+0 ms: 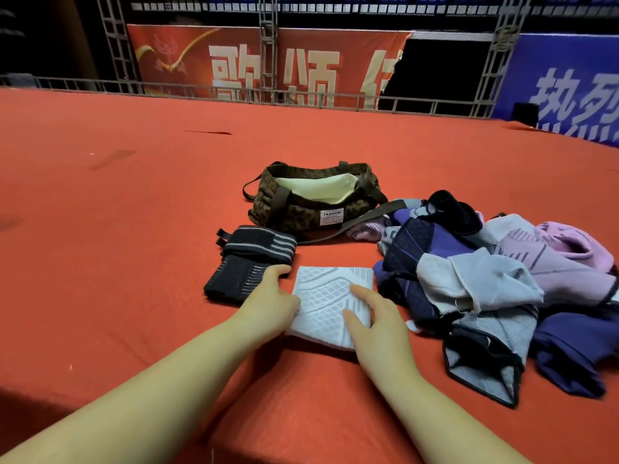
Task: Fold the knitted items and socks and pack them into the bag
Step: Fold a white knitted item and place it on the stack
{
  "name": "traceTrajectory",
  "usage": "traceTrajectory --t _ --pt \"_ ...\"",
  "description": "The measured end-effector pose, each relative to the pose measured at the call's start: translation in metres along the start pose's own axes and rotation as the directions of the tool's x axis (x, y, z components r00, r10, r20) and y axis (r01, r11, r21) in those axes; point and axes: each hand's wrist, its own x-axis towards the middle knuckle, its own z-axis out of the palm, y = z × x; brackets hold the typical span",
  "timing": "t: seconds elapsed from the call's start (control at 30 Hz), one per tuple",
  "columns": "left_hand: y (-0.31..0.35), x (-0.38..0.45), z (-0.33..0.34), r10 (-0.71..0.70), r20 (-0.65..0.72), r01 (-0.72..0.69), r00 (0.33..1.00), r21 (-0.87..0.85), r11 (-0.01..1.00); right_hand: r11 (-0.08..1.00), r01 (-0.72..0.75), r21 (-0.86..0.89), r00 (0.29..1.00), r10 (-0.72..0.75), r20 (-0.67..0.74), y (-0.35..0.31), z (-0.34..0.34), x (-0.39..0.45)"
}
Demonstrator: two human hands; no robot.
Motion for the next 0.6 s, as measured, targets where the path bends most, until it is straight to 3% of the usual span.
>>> traceTrajectory --t 0.1,0.23,0.43,0.5,0.6 --pt "-0.004 0.011 0.004 0.179 0.011 -0.177 0.984 0.213 0.961 0.994 0.037 -0.107 0.999 -0.036 0.015 0.002 0.008 0.019" --pt "-0.009 0.032 0.014 0.258 0.019 -0.237 0.966 0.471 0.850 0.975 0.014 -0.223 0.997 0.004 0.077 0.005 0.024 0.042" --pt "-0.009 0.050 0.029 0.291 0.044 -0.199 0.956 0.825 0.530 0.823 0.019 -0.568 0.996 0.038 0.087 0.007 0.036 0.047" --pt "-0.012 0.050 0.032 0.303 0.035 -0.172 0.952 0.883 0.437 0.807 0.035 -0.589 0.994 0.031 0.102 0.008 0.038 0.045" --pt "-0.018 0.055 0.034 0.471 0.014 -0.170 0.882 0.942 0.289 0.810 0.070 -0.582 0.996 -0.022 0.089 0.009 0.041 0.043"
